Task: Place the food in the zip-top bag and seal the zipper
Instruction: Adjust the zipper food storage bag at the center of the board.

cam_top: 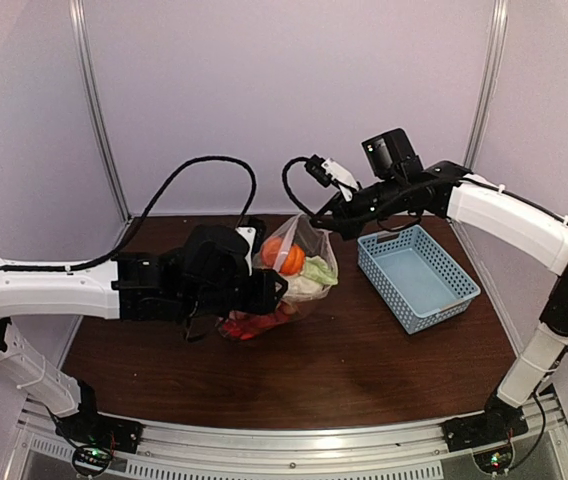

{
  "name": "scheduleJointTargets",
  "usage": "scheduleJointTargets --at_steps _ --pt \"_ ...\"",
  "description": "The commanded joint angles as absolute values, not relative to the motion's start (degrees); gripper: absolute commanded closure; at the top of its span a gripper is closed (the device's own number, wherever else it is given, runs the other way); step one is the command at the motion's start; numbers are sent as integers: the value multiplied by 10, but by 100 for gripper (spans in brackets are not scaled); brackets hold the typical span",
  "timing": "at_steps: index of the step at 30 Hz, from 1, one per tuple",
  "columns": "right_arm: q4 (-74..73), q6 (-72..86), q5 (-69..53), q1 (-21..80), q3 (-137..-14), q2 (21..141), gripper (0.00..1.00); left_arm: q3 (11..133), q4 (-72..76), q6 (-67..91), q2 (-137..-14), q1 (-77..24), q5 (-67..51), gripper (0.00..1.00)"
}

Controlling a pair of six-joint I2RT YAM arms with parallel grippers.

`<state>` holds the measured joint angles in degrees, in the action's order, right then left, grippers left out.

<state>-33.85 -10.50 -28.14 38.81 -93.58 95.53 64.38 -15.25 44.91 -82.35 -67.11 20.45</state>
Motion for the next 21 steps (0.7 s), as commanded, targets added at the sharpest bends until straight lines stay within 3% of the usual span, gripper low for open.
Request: scheduleJointTargets --at_steps 1,3,5,6,9,12,14,16,18,21 --pt "-319 -93 -272 389 -937 929 100 624 -96 487 -807 -670 239 65" --pt "-319 -92 -270 389 -937 929 100 621 -88 474 -798 -669 242 77" --pt "-321 -90 -268 389 -941 931 100 624 -96 464 -793 -659 235 97" --pt "-329 -90 -264 389 -949 933 100 634 -112 460 -789 -651 225 100" --pt "-400 -121 -239 386 -1016 942 100 734 -222 423 -775 -623 176 100" --pt "-515 -160 -212 378 -1140 961 100 957 -371 370 -793 -614 168 100" --pt "-509 -161 -168 377 -1143 961 100 1048 -485 357 -832 -599 164 100" --pt "-505 -152 -151 374 -1115 979 100 1032 -554 341 -878 -563 115 100" --pt "-553 -145 -202 370 -1161 1017 100 1014 -576 335 -917 -524 16 100" --pt "-520 -134 -198 370 -1150 995 100 1031 -574 339 -925 -525 29 100"
